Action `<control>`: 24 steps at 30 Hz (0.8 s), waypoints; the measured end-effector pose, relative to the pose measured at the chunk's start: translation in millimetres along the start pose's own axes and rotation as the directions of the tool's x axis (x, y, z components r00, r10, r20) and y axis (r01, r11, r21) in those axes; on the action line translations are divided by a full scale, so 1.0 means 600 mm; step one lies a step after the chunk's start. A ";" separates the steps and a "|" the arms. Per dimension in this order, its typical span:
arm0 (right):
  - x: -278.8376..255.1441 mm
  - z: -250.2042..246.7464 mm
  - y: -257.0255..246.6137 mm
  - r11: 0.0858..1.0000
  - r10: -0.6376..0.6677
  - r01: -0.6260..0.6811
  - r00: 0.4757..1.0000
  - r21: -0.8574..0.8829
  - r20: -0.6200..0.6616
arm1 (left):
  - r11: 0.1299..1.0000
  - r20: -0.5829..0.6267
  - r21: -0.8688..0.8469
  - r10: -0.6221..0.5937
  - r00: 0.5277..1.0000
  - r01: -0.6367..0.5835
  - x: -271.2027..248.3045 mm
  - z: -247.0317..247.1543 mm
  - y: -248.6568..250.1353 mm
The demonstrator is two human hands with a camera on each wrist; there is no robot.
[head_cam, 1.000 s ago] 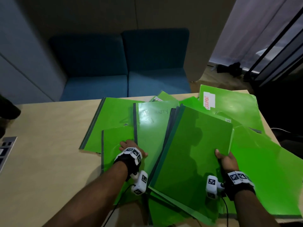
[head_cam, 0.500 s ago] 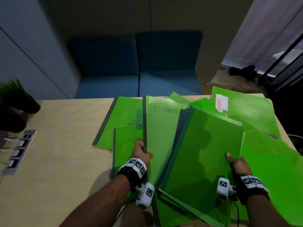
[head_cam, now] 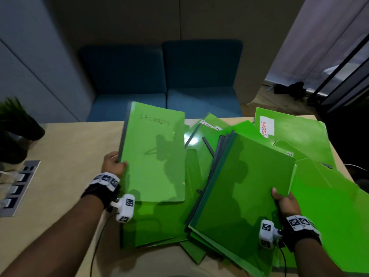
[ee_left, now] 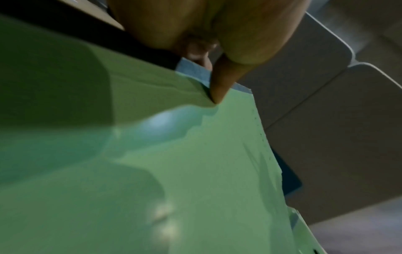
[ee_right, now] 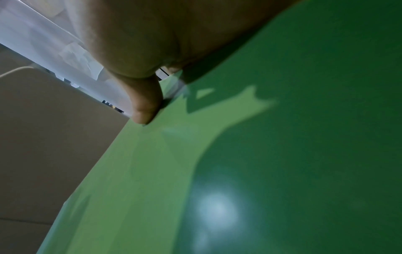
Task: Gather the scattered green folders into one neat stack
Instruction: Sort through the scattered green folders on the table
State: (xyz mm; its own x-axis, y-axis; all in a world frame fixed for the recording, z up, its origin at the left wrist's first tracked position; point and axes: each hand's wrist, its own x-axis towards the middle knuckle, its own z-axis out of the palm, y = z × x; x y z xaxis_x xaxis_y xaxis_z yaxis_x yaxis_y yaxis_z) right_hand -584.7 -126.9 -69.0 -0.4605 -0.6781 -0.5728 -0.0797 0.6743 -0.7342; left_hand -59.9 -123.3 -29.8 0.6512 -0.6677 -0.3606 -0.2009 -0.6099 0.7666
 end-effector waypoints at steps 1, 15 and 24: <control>0.001 0.001 0.001 1.000 0.013 -0.013 1.000 -0.004 -0.002 | 0.999 0.012 -0.028 -0.026 1.000 0.026 0.006 -0.014 -0.005; 0.002 0.002 -0.001 1.000 0.016 -0.015 1.000 0.016 -0.007 | 0.991 -0.058 -0.105 0.080 0.995 -0.086 -0.019 -0.058 -0.040; -0.007 -0.036 -0.020 0.953 -0.106 0.093 0.994 0.287 0.028 | 0.859 -0.116 -0.497 -0.207 0.971 0.124 0.000 -0.110 -0.072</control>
State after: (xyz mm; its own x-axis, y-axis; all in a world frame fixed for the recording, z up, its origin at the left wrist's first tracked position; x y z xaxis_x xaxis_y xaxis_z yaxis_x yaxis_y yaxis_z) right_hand -600.9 -125.6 -50.0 -0.4242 -0.7536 -0.5020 0.1352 0.4955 -0.8580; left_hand -3.1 -68.7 -28.2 0.7592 -0.4726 -0.4476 0.2721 -0.3942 0.8778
